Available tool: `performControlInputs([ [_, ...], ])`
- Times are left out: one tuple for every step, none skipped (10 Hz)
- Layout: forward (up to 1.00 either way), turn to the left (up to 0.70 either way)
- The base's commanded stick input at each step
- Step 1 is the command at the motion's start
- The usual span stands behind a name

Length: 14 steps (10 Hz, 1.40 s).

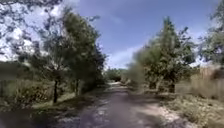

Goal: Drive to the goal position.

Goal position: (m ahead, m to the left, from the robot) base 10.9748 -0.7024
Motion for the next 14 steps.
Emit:
performControlInputs([
  [0.50, 0.00],
  [0.50, 0.00],
  [0.50, 0.00],
  [0.50, 0.00],
  [0.50, 0.00],
  [0.50, 0.00],
  [0.50, 0.00],
  [0.50, 0.00],
  [0.50, 0.00],
  [0.50, 0.00],
  [0.50, 0.00],
  [0.50, 0.00],
  [0.50, 0.00],
  [0.50, 0.00],
])
